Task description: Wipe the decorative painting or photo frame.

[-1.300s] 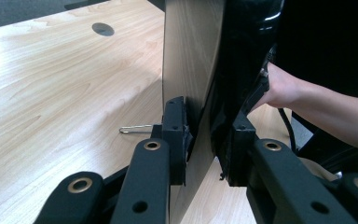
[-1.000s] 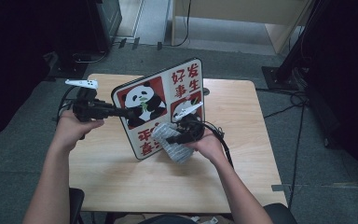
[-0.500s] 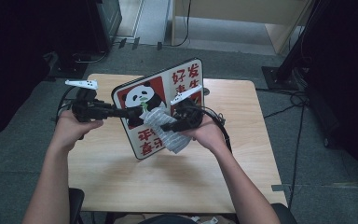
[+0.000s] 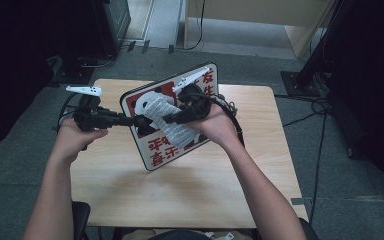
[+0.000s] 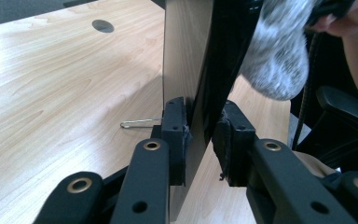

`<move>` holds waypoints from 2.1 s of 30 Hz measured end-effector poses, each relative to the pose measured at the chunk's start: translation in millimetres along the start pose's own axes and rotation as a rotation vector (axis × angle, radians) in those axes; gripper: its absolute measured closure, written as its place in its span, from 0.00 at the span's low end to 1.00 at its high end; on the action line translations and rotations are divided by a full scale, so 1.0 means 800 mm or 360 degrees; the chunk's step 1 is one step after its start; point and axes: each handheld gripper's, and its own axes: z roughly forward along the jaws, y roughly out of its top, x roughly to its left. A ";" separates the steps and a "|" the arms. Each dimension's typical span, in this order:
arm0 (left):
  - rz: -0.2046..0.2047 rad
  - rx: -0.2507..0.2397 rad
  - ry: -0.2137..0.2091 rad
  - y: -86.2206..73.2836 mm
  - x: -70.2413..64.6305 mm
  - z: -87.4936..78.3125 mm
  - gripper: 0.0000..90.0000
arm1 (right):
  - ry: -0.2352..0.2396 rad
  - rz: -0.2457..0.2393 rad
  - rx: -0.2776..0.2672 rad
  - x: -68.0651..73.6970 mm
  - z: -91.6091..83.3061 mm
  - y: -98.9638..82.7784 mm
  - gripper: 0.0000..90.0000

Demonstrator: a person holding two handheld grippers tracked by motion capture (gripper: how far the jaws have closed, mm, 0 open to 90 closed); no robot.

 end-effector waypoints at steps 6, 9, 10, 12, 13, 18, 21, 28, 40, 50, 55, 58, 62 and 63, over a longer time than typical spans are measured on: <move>-0.0003 -0.0005 0.0002 -0.001 0.002 0.000 0.85 | -0.0007 -0.0056 -0.0013 0.012 -0.005 0.032 0.76; 0.0000 -0.0009 0.0001 -0.001 0.002 0.000 0.85 | -0.0017 -0.0080 -0.0010 0.016 -0.008 0.046 0.76; 0.0001 -0.0008 0.0000 -0.001 0.002 0.000 0.85 | -0.0022 -0.0083 -0.0011 0.018 -0.009 0.050 0.76; 0.0002 -0.0008 -0.0002 -0.001 0.003 0.000 0.85 | -0.0028 -0.0087 -0.0020 0.020 -0.012 0.057 0.76; 0.0000 -0.0008 -0.0003 -0.001 0.003 0.000 0.85 | -0.0028 -0.0087 -0.0025 0.021 -0.013 0.060 0.76; 0.0003 -0.0010 -0.0005 -0.002 0.003 0.000 0.85 | -0.0043 -0.0094 -0.0008 0.022 -0.008 0.067 0.76; 0.0005 -0.0007 -0.0004 -0.002 0.004 -0.001 0.85 | -0.0052 -0.0099 0.0015 0.022 -0.001 0.067 0.76; 0.0004 -0.0008 -0.0001 -0.002 0.004 -0.001 0.86 | -0.0035 -0.0093 0.0031 0.023 0.008 0.065 0.75; -0.0001 -0.0009 -0.0004 -0.002 0.004 -0.001 0.85 | -0.0020 -0.0086 0.0051 0.021 0.017 0.054 0.75; -0.0003 -0.0007 -0.0006 -0.002 0.004 -0.001 0.85 | 0.0002 -0.0066 0.0072 0.017 0.028 0.038 0.75; -0.0002 -0.0006 -0.0006 -0.002 0.004 -0.001 0.85 | 0.0012 -0.0061 0.0080 0.016 0.034 0.030 0.75; -0.0001 -0.0005 -0.0004 -0.002 0.004 -0.001 0.85 | 0.0014 -0.0055 0.0091 0.015 0.036 0.026 0.75; -0.0003 -0.0008 -0.0007 -0.002 0.004 -0.001 0.85 | 0.0019 -0.0056 0.0101 0.014 0.040 0.020 0.75; -0.0004 -0.0008 -0.0007 -0.002 0.004 -0.001 0.85 | 0.0023 -0.0058 0.0102 0.014 0.040 0.019 0.75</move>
